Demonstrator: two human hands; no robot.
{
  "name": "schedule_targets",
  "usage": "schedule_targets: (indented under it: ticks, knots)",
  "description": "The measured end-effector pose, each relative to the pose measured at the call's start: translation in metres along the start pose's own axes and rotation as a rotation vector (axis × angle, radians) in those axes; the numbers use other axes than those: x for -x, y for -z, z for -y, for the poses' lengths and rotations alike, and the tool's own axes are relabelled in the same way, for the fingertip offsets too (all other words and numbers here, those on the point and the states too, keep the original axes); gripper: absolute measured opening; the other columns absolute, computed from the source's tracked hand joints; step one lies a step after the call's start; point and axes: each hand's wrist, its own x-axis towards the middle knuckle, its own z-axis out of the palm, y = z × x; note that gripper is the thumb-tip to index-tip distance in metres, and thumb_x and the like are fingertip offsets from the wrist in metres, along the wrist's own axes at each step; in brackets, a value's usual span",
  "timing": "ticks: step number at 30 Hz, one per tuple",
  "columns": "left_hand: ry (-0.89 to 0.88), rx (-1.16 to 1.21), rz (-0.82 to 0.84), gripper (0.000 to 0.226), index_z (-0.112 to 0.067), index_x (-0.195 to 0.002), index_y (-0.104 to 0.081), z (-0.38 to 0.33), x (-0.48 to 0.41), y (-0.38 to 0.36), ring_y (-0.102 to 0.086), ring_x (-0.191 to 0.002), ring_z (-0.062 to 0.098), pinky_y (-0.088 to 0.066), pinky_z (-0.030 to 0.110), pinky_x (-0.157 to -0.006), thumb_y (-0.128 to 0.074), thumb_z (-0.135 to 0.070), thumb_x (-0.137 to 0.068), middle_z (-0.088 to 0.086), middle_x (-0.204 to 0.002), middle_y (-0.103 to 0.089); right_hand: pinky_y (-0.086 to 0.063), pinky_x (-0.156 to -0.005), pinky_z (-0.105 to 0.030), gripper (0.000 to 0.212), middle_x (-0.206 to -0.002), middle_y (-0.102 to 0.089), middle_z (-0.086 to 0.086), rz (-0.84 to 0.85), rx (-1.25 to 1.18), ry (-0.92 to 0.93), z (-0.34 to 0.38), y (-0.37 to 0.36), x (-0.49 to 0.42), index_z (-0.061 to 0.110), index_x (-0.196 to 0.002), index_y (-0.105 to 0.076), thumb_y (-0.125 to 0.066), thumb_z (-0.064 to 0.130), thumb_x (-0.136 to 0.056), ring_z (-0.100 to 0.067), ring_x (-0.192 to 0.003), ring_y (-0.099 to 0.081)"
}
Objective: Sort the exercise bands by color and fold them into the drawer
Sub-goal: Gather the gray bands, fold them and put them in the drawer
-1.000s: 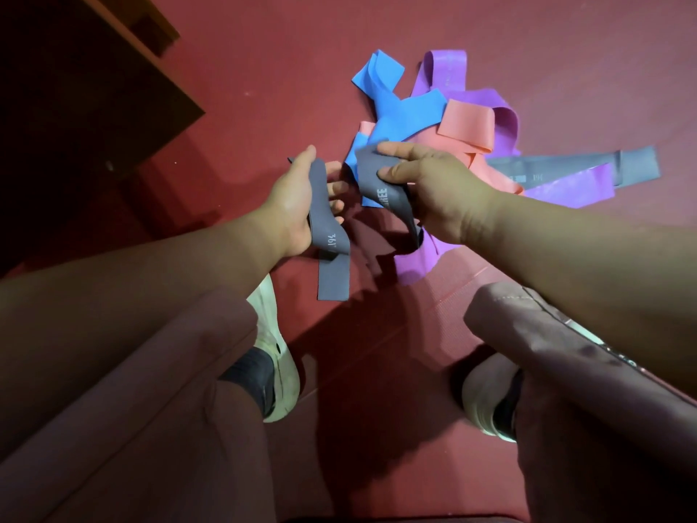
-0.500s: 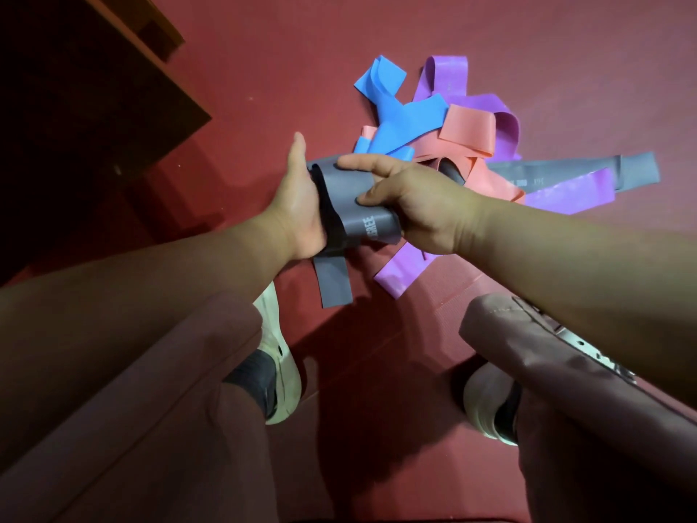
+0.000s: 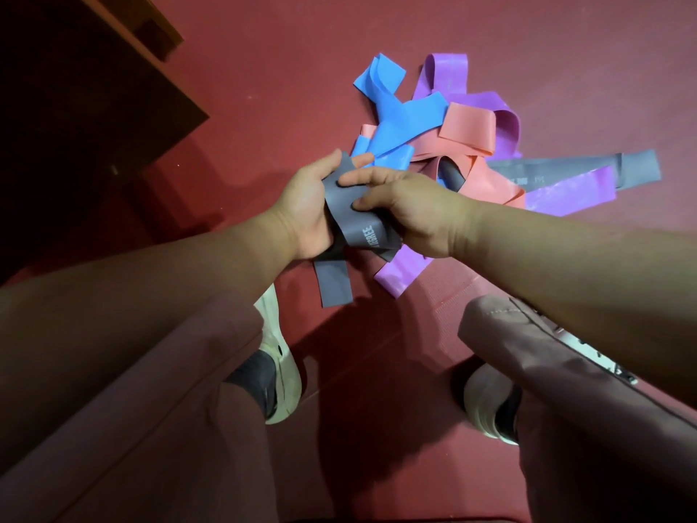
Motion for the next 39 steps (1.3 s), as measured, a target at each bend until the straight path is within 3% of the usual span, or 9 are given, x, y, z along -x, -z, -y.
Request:
schedule_targets:
  ticks: [6,9,12,15,24,29,32,36,39]
  knots:
    - [-0.082,0.029,-0.038,0.045,-0.015,-0.117,-0.058,-0.005,-0.005,0.005,-0.061,-0.116,0.034,-0.05,0.046,-0.094,-0.026,-0.043,-0.104,0.019,-0.12,-0.064,-0.035,-0.056,-0.027,0.027,-0.061,-0.044,-0.002,-0.16,0.183,-0.011,-0.018,0.014,-0.004,0.019,-0.066,-0.047,-0.058,0.001,-0.082,-0.016,-0.056,-0.043]
    - [-0.115,0.004,-0.054,0.046,-0.016,-0.121,-0.057,-0.013,-0.003,0.005,-0.067,-0.104,0.03,-0.054,0.041,-0.083,-0.025,-0.045,-0.103,0.016,-0.11,-0.069,-0.042,-0.066,-0.031,0.01,-0.079,-0.055,-0.009,-0.115,0.361,-0.03,-0.024,0.019,-0.002,0.013,-0.087,-0.059,-0.059,0.004,-0.085,-0.02,-0.073,-0.049]
    - [-0.153,0.027,-0.069,0.046,-0.017,-0.122,-0.058,-0.022,-0.003,0.005,-0.068,-0.1,0.031,-0.049,0.041,-0.094,-0.026,-0.045,-0.103,0.014,-0.102,-0.072,-0.05,-0.091,-0.038,0.021,-0.101,-0.069,-0.016,-0.083,0.687,-0.048,-0.029,0.023,-0.003,0.003,-0.105,-0.066,-0.06,0.019,-0.092,-0.024,-0.087,-0.06]
    - [-0.17,0.069,-0.072,0.046,-0.017,-0.12,-0.059,-0.027,-0.003,0.004,-0.07,-0.095,0.031,-0.044,0.042,-0.095,-0.026,-0.044,-0.102,0.011,-0.093,-0.072,-0.045,-0.074,-0.028,0.033,-0.079,-0.061,-0.009,-0.136,0.955,0.028,-0.026,0.021,-0.001,0.0,-0.081,-0.06,-0.057,0.03,-0.096,-0.024,-0.076,-0.053]
    - [-0.119,0.152,-0.03,0.045,-0.019,-0.121,-0.06,-0.03,0.0,0.005,-0.068,-0.096,0.028,-0.05,0.044,-0.091,-0.028,-0.044,-0.101,0.005,-0.088,-0.069,-0.037,-0.077,-0.039,0.064,-0.097,-0.055,-0.013,-0.025,0.411,-0.153,-0.034,0.008,0.002,-0.009,-0.121,-0.052,-0.054,0.036,-0.076,-0.024,-0.088,-0.047]
    - [-0.065,0.171,0.009,0.043,-0.017,-0.119,-0.06,-0.028,0.006,-0.001,-0.069,-0.083,0.026,-0.051,0.039,-0.081,-0.03,-0.042,-0.101,0.004,-0.082,-0.066,-0.042,-0.067,-0.024,0.02,-0.095,-0.06,-0.007,-0.002,0.241,-0.23,-0.041,0.013,-0.003,0.007,-0.109,-0.06,-0.048,0.019,-0.099,-0.019,-0.081,-0.055]
    - [-0.057,0.207,0.036,0.042,-0.014,-0.118,-0.059,-0.03,0.007,-0.004,-0.061,-0.066,0.021,-0.054,0.035,-0.07,-0.031,-0.04,-0.101,0.003,-0.074,-0.058,-0.042,-0.067,-0.022,0.013,-0.085,-0.058,-0.001,0.019,0.146,-0.261,-0.041,0.018,-0.006,0.016,-0.103,-0.06,-0.048,0.021,-0.1,-0.012,-0.073,-0.051]
    - [-0.018,0.234,0.058,0.04,-0.012,-0.113,-0.059,-0.03,0.008,-0.006,-0.049,-0.056,0.017,-0.052,0.027,-0.059,-0.032,-0.039,-0.101,0.002,-0.069,-0.049,-0.046,-0.073,-0.027,0.013,-0.091,-0.051,-0.01,-0.059,0.266,-0.279,-0.044,0.031,-0.004,0.015,-0.101,-0.059,-0.053,0.011,-0.091,-0.02,-0.083,-0.045]
    - [0.009,0.209,0.065,0.041,-0.011,-0.107,-0.061,-0.028,0.008,-0.007,-0.046,-0.054,0.016,-0.045,0.023,-0.058,-0.032,-0.039,-0.101,0.002,-0.066,-0.048,-0.051,-0.082,-0.035,0.016,-0.095,-0.061,-0.015,-0.121,0.668,-0.209,-0.04,0.043,-0.004,0.004,-0.097,-0.065,-0.055,0.002,-0.085,-0.022,-0.085,-0.057]
